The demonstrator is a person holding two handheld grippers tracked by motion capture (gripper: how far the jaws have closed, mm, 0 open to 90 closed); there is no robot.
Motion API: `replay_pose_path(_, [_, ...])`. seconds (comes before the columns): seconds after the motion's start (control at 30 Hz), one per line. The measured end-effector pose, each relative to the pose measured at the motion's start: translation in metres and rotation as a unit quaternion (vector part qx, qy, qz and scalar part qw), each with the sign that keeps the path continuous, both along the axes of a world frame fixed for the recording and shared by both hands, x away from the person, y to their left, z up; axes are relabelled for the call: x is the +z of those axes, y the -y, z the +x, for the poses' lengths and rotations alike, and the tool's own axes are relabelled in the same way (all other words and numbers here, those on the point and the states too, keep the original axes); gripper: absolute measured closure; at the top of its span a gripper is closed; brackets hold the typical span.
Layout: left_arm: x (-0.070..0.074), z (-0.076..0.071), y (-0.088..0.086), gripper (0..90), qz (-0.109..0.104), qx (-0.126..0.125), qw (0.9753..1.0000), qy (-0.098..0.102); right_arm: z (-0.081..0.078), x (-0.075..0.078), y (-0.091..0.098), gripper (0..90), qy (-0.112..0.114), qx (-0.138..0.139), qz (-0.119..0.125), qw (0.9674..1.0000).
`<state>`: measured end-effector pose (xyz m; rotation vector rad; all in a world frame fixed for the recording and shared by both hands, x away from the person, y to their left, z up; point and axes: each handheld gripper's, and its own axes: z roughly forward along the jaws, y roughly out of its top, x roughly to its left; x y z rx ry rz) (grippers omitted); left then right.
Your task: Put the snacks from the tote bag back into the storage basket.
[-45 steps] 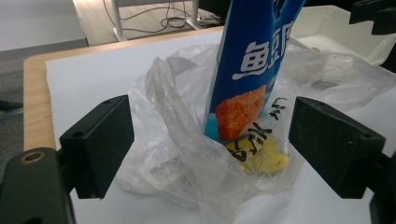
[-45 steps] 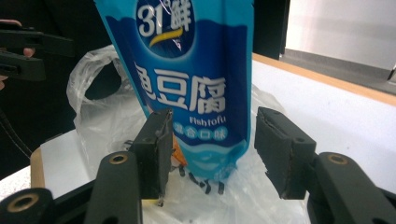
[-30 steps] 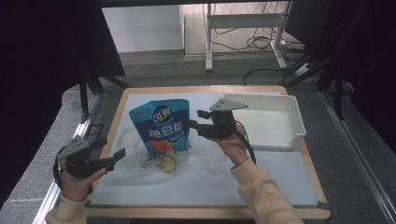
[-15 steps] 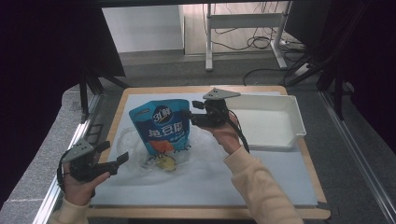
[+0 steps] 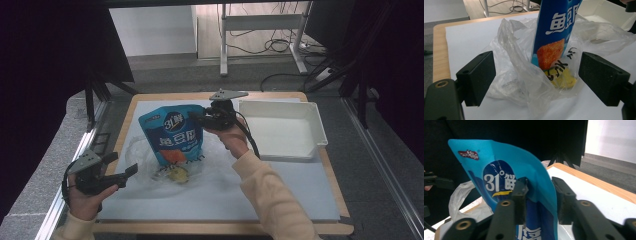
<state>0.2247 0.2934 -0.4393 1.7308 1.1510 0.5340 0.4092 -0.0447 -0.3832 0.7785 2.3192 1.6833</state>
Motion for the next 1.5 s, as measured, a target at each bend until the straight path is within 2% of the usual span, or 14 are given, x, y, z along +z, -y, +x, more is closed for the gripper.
replay_pose_path(0.1, [0.0, 0.0, 0.0, 14.5, 0.0, 0.0, 1.0, -0.001, 0.0, 0.0, 0.0, 74.5, 0.002, 0.01, -0.001, 1.0])
replay_pose_path(0.23, [0.0, 0.0, 0.001, 14.5, 0.0, 0.0, 1.0, -0.002, 0.0, 0.0, 0.001, 79.6, 0.006, 0.019, -0.003, 0.9998])
replay_pose_path(0.33, [0.0, 0.0, 0.001, 14.5, 0.001, 0.0, 1.0, -0.003, 0.002, -0.001, 0.002, 82.7, 0.021, 0.037, -0.006, 0.9991])
replay_pose_path(0.63, [-0.002, 0.001, 0.0, 14.5, 0.001, 0.001, 1.0, -0.005, 0.006, -0.002, 0.003, 86.6, 0.035, 0.06, -0.001, 0.9976])
replay_pose_path(1.07, [-0.002, 0.001, 0.0, 14.5, 0.001, 0.002, 1.0, -0.005, 0.01, -0.006, 0.005, 88.2, 0.04, 0.08, 0.019, 0.9958])
replay_pose_path(1.5, [-0.001, 0.0, -0.001, 14.6, 0.001, 0.004, 1.0, -0.005, 0.005, -0.008, 0.0, 89.2, 0.045, 0.078, 0.034, 0.9953])
